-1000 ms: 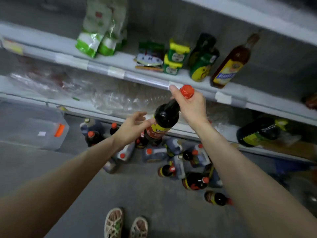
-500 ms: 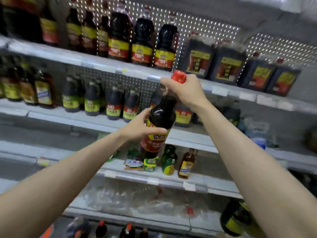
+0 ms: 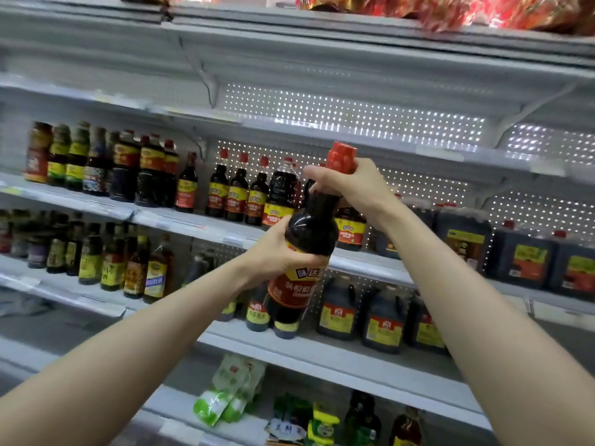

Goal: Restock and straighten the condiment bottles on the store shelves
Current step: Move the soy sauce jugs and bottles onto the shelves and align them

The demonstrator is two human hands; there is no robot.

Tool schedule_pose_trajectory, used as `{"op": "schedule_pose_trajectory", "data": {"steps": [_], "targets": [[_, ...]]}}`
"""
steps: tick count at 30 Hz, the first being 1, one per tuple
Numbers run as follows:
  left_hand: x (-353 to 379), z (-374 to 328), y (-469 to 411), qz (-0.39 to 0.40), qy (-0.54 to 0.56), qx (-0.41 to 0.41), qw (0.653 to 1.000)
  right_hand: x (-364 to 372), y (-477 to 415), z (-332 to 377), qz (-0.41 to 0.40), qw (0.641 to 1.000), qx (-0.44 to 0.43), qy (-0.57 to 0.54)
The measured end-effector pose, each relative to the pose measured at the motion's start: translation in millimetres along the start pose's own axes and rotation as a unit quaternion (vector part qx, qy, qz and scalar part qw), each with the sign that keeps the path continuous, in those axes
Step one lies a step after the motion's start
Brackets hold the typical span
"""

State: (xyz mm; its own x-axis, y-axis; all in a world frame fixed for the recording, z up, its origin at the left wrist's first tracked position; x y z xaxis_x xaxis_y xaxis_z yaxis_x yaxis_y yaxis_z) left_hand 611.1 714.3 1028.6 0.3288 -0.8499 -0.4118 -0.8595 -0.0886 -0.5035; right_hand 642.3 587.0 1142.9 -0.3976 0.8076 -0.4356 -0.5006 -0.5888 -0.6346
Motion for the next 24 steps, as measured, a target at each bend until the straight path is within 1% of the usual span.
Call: {"op": "schedule_pose_trajectory", "data": {"steps": [5,7,10,12,16,24], "targets": [[-64.8,14.1,-3.5,-0.013,-0.009,0.007,1.0,55.4,-30.6,1.0,0.023,1.0,0.015,-0.002],[-101.3,32.5,-6.5,-0.024,-0.013,0.011,1.0,90.1,-50.9,1.3,0.027,1.0,0.011,-0.002],[-142.6,60.2,-11.0,-0.022,-0.012,0.017,1.0,131.1,-75.4,-3.7,0.022,1.0,0.015,-0.003],[-184.7,85.9,-18.4,-0.018,-0.008,0.018,1.0,168.6,-102.1,-7.6,0.003,1.0,0.016,-0.014],[-243.9,116.3,-32.4,-0.004,0.01,0.025,1.0,223.9,-144.4,-16.2,-0.027,0.999,0.037,-0.028],[-314.7,164.2,-67.8,0.005,0.027,0.038,0.999,283.9,-205.8,-17.4,-0.043,0.998,0.048,-0.022]]}}
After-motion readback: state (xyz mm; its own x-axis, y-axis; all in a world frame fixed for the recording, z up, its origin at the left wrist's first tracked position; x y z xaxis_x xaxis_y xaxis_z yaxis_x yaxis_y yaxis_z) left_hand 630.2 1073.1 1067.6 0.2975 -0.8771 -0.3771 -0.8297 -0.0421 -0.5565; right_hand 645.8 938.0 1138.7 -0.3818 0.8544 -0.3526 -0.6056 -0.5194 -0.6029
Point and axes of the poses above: each hand's wrist, its own y-axis away from the middle knuckle, its own x-axis out of the palm, z = x × y, the point moved 4 cm from there along -y, towards the middle knuckle, and after that the axes turned 10 degrees about -y, right-handed, at the moved point
